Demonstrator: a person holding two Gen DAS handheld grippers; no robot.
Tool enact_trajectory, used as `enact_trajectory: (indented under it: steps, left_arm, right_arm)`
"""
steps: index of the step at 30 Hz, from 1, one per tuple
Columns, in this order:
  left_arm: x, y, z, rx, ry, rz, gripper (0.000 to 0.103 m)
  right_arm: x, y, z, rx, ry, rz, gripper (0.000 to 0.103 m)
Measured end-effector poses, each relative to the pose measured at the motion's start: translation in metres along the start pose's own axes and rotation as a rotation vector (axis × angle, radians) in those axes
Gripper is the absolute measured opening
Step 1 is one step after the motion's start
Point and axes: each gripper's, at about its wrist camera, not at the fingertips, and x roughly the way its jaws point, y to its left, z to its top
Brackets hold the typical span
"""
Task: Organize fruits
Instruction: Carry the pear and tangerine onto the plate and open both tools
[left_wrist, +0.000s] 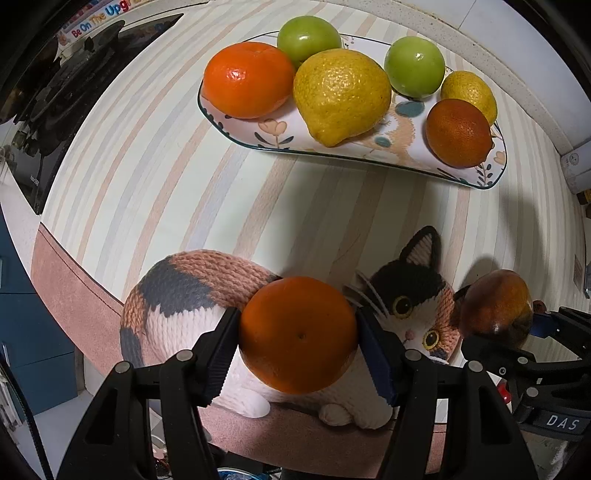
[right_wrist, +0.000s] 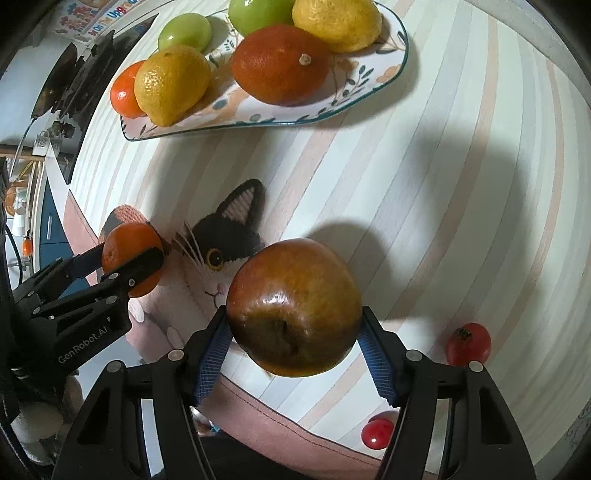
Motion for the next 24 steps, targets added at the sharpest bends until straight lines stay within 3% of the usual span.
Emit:
enact_trajectory:
  steps: [9,15,19,24]
  left_arm:
    - [-0.036,0.011,0.016,-0.010,-0.064,-0.032,0.061]
    - [-0.080,0.026,0.042,-0.023,-0.129,-0.087,0.061]
    - [-0.109,0.035,0.075,-0.005,-0.187,-0.092,0.061]
    - [-0.113,0.051,0.137,0.010,-0.186,-0.084,0.061]
  right_arm:
    - [-0.022,0.003,0.003,-0.043,-0.059,-0.036,0.069]
    - [-0.057,0.005,0.016,-0.027,-0.130,0.033,0.069]
    - [-0.090,0.016,0.046,-0.032,-0.192,0.084,0.069]
    - [-0.100,0.038,0.107,-0.004,-0.229,0.130,0.069]
